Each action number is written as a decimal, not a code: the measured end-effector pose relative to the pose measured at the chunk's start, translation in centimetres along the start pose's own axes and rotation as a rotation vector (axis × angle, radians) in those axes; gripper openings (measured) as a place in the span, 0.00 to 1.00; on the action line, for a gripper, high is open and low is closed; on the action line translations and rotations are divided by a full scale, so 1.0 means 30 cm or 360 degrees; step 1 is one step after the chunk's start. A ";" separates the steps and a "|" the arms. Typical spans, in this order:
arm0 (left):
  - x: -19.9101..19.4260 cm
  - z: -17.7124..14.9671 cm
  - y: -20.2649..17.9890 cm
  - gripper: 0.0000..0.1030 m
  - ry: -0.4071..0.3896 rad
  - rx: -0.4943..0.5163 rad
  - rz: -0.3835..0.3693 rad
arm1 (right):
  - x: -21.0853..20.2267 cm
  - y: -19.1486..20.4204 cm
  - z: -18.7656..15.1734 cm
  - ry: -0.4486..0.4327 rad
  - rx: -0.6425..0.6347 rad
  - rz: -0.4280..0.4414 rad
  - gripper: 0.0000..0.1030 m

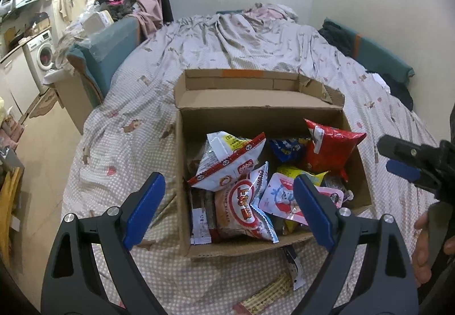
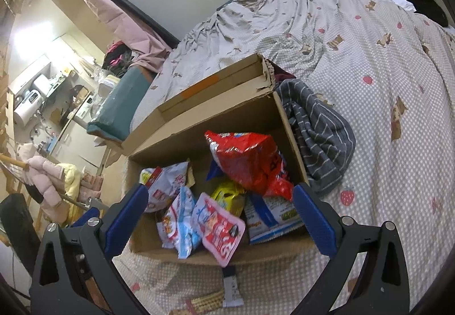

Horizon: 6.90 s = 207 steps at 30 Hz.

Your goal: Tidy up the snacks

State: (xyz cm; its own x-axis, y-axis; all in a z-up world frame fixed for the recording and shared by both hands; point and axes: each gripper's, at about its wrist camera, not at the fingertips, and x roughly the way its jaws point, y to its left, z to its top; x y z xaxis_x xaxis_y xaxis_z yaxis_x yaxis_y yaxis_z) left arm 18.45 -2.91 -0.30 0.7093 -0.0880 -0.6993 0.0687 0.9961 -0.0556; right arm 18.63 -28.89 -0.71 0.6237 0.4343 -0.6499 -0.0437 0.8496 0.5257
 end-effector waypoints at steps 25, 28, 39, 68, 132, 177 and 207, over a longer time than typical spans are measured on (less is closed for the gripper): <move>0.075 -0.286 0.003 0.99 0.0699 0.0013 -0.0146 | -0.057 -0.185 -0.280 0.0385 0.0385 -0.0129 1.00; 0.123 -0.333 -0.077 0.94 0.0788 0.0192 -0.0176 | -0.048 -0.216 -0.287 0.0403 0.0429 -0.0155 1.00; 0.291 -0.486 -0.267 0.50 0.0953 0.0661 -0.0139 | -0.048 -0.238 -0.286 0.0411 0.0457 -0.0167 1.00; -0.033 -0.411 -0.023 0.23 0.0829 0.0168 -0.0108 | 0.059 -0.158 -0.317 0.0534 0.0319 -0.0210 1.00; -0.075 -0.015 0.108 0.23 0.0272 -0.0141 0.0107 | -0.078 0.056 -0.147 0.0060 0.0060 0.0197 0.18; 0.179 -0.011 0.022 0.48 0.0263 -0.0061 -0.0018 | 0.163 -0.045 -0.070 0.0271 0.0008 -0.0085 0.21; -0.183 -0.023 0.103 0.98 -0.0103 -0.0132 -0.0014 | -0.194 0.104 -0.086 -0.0125 -0.0100 -0.0019 1.00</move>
State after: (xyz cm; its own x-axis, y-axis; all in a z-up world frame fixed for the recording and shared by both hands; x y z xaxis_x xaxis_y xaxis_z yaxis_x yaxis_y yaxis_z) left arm 14.28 0.66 2.87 0.7529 -0.0944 -0.6514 0.0188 0.9924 -0.1220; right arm 12.85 -28.00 3.28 0.6835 0.4012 -0.6098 -0.0829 0.8727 0.4811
